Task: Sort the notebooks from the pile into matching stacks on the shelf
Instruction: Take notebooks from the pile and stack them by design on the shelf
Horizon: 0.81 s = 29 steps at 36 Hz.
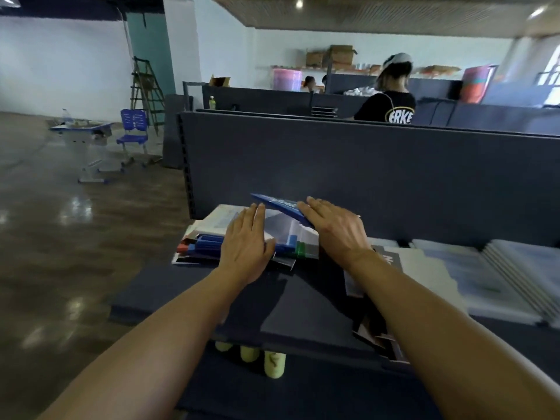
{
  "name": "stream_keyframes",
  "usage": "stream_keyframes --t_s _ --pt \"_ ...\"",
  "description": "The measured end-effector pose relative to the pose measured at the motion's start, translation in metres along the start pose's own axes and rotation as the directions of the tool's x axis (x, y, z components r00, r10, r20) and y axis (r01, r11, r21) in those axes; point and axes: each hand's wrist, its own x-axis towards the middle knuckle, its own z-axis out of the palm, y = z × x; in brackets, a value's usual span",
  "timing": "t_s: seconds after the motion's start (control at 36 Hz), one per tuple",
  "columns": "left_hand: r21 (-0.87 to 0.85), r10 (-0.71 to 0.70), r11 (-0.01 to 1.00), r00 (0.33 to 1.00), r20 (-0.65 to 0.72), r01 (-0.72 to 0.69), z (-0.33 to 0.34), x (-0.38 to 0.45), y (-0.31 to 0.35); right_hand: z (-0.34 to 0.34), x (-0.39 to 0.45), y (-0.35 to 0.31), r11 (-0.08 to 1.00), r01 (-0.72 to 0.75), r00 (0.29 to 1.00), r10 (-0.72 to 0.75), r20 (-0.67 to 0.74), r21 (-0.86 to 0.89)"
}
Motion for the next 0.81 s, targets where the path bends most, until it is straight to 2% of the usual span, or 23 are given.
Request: stream_keyframes --t_s 0.17,0.36,0.47,0.64,0.81 --pt "-0.053 0.105 0.993 0.994 0.025 -0.104 0.009 0.000 0.060 -0.036 -0.046 0.037 0.998 -0.055 0.995 0.052 -0.087 -0.026" --pt "-0.089 0.251 0.965 0.966 0.064 -0.245 0.017 -0.002 0.162 -0.091 -0.120 0.092 0.967 -0.193 0.977 0.175 -0.120 -0.165" --pt "-0.136 0.351 0.931 0.933 0.079 -0.338 0.024 -0.015 0.233 -0.127 -0.182 0.133 0.936 -0.278 0.959 0.258 -0.119 -0.216" --pt "-0.181 0.484 0.865 0.874 0.047 -0.469 0.033 -0.047 0.337 -0.190 -0.280 0.182 0.877 -0.360 0.928 0.304 -0.215 -0.319" --pt "-0.202 0.517 0.847 0.850 0.101 -0.491 0.042 -0.086 0.444 -0.249 -0.387 0.232 0.796 -0.475 0.880 0.429 -0.204 -0.375"
